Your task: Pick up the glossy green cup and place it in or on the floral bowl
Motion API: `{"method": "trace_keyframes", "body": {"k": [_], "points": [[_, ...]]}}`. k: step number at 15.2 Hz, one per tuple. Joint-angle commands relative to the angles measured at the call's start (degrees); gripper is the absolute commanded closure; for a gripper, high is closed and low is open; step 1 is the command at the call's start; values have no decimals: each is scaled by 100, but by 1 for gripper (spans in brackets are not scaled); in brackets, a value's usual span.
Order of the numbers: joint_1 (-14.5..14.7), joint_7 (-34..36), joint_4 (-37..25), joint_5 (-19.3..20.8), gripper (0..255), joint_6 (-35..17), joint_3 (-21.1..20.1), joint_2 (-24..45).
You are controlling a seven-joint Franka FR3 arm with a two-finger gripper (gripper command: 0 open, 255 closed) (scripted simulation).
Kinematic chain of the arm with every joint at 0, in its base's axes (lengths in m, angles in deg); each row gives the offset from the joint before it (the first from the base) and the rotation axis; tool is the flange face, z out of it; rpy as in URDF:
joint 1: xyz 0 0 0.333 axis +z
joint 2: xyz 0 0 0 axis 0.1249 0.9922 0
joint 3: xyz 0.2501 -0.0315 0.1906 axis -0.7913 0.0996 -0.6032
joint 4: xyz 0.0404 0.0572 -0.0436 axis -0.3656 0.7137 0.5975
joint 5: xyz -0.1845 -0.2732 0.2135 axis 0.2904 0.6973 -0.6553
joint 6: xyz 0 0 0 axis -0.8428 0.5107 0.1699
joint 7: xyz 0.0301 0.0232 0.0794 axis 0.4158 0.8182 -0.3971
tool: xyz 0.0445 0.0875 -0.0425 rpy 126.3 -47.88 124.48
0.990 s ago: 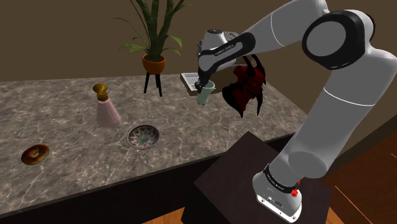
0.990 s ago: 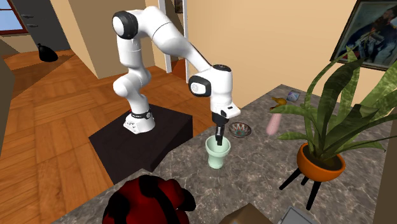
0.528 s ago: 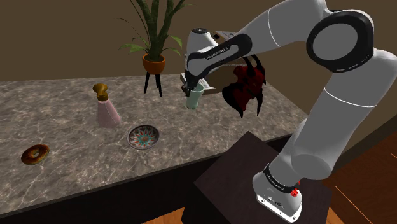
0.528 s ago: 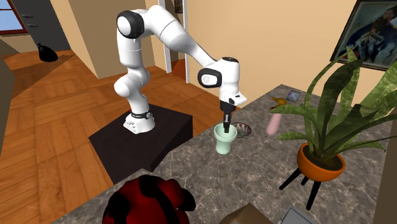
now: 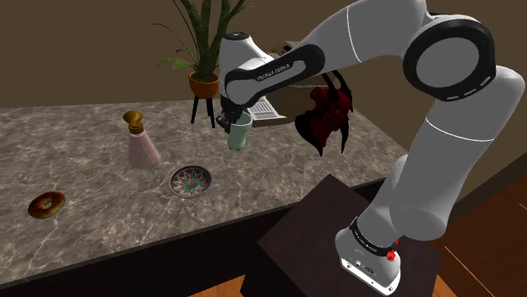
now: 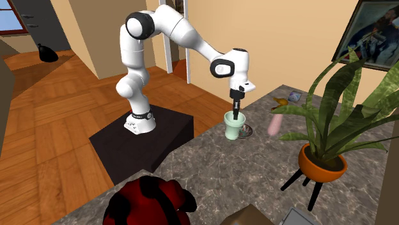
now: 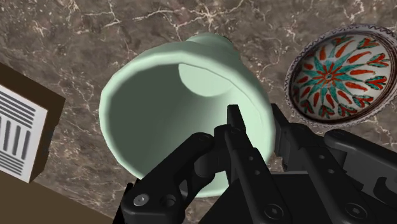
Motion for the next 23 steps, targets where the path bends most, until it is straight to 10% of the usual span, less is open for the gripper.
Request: {"method": "trace_keyframes", "body": {"k": [1,15,23], "points": [[153,266,-192,29,255,89,-95,131],[1218,1756,-2464,194,255,1237,-595,1450],[1226,1832,-2248,240,255,804,-577,1671]]}}
